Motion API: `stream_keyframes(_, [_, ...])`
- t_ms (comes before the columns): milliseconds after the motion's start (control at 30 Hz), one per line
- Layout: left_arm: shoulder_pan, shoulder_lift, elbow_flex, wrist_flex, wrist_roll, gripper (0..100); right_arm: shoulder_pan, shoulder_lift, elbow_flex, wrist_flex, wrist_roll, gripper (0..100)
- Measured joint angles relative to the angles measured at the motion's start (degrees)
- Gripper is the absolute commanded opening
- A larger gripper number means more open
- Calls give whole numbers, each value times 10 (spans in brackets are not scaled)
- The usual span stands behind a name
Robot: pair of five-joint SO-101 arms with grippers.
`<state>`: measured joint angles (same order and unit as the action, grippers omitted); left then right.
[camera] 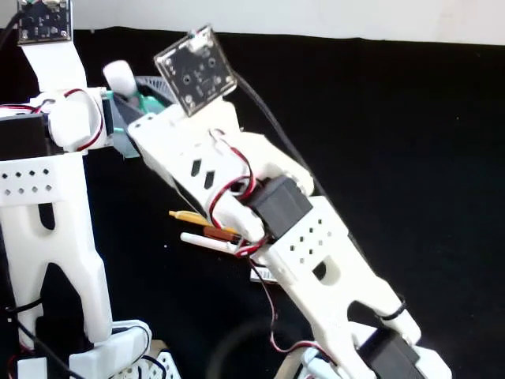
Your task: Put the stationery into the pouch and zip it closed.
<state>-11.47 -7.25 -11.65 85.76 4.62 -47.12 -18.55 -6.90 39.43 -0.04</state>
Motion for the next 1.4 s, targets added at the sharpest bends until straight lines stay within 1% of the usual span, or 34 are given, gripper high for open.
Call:
stream_keyframes(133, [0, 0, 0, 0, 0, 7, 0, 33, -72, 0, 0, 7])
stream_keyframes(267, [0, 0, 0, 0, 0, 7, 0, 72, -112, 0, -1, 7])
stream_keyframes(500, [0, 0, 0, 0, 0, 7, 4, 142, -142, 0, -2, 7])
stream_keyframes(767, [0, 0, 1, -2, 2, 7, 38, 163, -147, -5, -2, 7])
stream_keyframes(1000, [0, 0, 1, -21, 40, 7, 48, 164, -120, -5, -2, 7])
stream_keyframes(1133, [0, 0, 1, -21, 55, 7, 49, 167, -91, -41, -2, 7])
stream_keyframes(1400, [0, 1, -11, -21, 124, 7, 49, 167, -82, -69, -2, 9])
